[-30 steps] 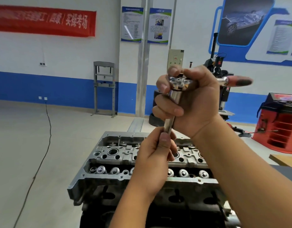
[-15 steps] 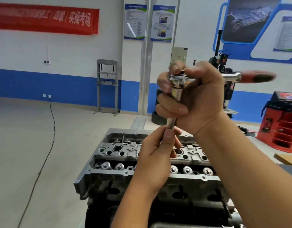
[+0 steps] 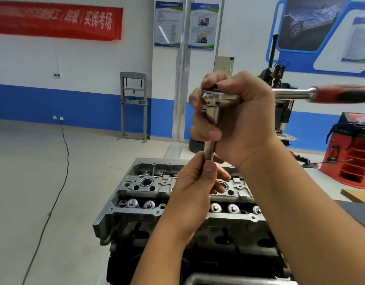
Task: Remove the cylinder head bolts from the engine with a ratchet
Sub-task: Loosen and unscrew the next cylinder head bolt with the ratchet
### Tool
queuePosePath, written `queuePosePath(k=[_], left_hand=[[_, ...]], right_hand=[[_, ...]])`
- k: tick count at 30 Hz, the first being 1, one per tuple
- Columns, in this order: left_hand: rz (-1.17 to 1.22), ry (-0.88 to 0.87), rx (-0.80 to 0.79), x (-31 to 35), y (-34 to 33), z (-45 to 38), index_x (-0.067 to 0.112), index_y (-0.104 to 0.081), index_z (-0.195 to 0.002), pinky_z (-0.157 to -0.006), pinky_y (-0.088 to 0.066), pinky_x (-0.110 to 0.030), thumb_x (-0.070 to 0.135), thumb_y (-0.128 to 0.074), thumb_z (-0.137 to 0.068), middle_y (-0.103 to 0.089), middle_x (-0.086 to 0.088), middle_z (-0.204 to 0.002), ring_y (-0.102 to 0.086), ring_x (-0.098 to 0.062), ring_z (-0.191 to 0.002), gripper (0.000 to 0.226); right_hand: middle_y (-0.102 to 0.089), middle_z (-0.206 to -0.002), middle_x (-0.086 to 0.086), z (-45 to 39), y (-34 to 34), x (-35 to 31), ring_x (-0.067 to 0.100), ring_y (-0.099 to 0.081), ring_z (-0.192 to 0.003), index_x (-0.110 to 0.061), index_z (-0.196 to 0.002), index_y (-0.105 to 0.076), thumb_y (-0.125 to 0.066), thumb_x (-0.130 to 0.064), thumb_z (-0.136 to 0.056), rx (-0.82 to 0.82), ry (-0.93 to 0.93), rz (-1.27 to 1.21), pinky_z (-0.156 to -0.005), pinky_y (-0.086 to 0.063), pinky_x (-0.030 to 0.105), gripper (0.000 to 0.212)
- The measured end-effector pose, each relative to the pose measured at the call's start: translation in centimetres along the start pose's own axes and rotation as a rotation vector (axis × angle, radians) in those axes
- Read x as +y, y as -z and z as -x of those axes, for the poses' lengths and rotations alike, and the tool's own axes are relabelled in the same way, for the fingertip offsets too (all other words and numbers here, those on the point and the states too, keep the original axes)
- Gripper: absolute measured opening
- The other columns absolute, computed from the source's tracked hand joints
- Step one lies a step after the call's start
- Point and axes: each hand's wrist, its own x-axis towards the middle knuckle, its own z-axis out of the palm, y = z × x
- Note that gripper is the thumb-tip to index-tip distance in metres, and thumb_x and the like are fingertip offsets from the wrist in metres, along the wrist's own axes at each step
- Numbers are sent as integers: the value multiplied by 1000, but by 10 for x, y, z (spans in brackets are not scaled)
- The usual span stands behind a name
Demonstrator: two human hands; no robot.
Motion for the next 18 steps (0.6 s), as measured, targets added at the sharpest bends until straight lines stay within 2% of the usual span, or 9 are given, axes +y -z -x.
queuePosePath(k=[3,5,7,9,11,13,15,17,18], left_hand=[[-41,-20,45,1,-5,0,24,-64,-92,-67,-47,-23,34,-45,-102,-61,-1,-79,-53,-14,-70,23],[-105,-40,90,-2,-10,0,25,-60,-86,-61,-41,-28,34,-45,-98,-53,3,-72,-45,-15,-66,21],[-120,-65,98,-4,-14,1,28,-61,-87,-57,-36,-34,33,-46,-98,-50,4,-70,-41,-17,-64,19],[-109,-64,101,-5,-12,1,31,-63,-89,-55,-36,-31,31,-45,-97,-51,8,-69,-41,-13,-62,19],[-68,-34,86,-6,-7,0,33,-65,-92,-58,-43,-24,37,-46,-97,-56,9,-72,-48,-9,-64,20],[-18,-12,61,-6,-1,1,35,-67,-90,-65,-49,-24,45,-46,-98,-63,4,-79,-56,-10,-72,24],[11,-2,39,-4,1,1,35,-70,-90,-68,-49,-25,46,-48,-98,-64,2,-81,-59,-14,-76,26],[-14,-2,54,-3,-1,1,33,-70,-91,-69,-50,-22,42,-49,-97,-63,3,-79,-58,-13,-73,24],[-31,-7,69,-3,-2,1,33,-70,-90,-67,-49,-20,40,-49,-97,-62,4,-76,-57,-11,-71,23]], right_hand=[[-54,-70,8,4,10,-2,16,-33,-38,-14,-80,-53,-47,-25,-70,7,-16,-69,-54,-12,35,16],[-60,-75,10,11,10,3,19,-38,-43,-13,-84,-58,-55,-21,-76,90,91,-10,-53,-22,31,12],[-63,-77,11,16,5,11,25,-46,-48,-11,-85,-62,-58,-17,-82,227,281,147,-49,-35,30,7],[-64,-75,10,15,-3,19,26,-52,-48,-13,-78,-66,-61,-15,-82,318,399,280,-45,-38,33,7],[-62,-71,10,8,-9,16,25,-49,-45,-13,-73,-67,-59,-14,-77,273,321,252,-44,-35,29,9],[-58,-70,12,1,-8,7,20,-37,-41,-12,-71,-64,-57,-15,-72,119,91,133,-45,-27,25,8],[-55,-70,10,0,-2,-3,16,-32,-39,-13,-73,-59,-54,-21,-68,19,-55,29,-51,-16,30,11],[-56,-71,10,4,4,-5,16,-32,-40,-14,-78,-57,-53,-25,-67,39,-65,-17,-56,-10,38,15],[-57,-72,10,7,4,-3,18,-33,-41,-14,-80,-58,-55,-24,-69,77,-24,-15,-56,-12,38,16]])
